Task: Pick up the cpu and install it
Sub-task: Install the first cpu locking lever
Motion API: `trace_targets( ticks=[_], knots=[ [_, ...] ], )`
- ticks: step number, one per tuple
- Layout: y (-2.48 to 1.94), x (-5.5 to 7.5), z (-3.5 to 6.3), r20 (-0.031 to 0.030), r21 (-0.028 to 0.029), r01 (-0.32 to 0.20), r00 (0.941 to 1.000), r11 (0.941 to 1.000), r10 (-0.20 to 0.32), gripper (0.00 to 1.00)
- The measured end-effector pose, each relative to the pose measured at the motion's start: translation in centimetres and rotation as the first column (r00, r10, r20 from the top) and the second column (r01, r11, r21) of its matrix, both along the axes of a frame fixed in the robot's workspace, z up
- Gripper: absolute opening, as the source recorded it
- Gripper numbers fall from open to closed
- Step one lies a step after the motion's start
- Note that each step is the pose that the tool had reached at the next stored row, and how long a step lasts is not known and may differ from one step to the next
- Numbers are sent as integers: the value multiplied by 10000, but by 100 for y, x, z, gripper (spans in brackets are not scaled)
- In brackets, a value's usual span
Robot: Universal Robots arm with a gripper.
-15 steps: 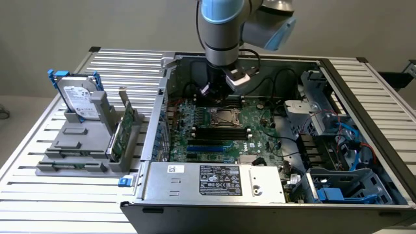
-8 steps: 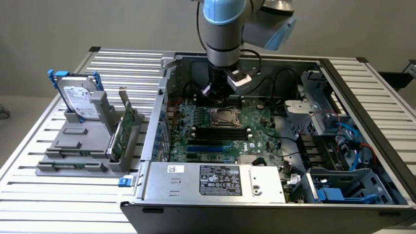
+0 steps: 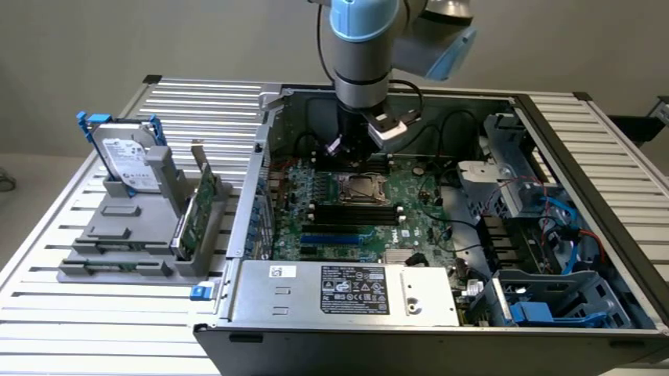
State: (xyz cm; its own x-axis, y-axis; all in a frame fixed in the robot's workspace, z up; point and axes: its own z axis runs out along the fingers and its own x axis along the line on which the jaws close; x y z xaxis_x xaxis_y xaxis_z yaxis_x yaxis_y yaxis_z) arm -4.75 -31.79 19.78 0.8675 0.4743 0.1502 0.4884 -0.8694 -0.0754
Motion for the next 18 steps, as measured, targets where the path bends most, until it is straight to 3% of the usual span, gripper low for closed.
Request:
trace_targets(
  ticks=[10, 18],
  knots=[
    [0, 29, -12, 1, 2, 0, 10000, 10000, 0, 11],
    [2, 29, -3, -83, 3, -2, 10000, 10000, 2, 11]
  ],
)
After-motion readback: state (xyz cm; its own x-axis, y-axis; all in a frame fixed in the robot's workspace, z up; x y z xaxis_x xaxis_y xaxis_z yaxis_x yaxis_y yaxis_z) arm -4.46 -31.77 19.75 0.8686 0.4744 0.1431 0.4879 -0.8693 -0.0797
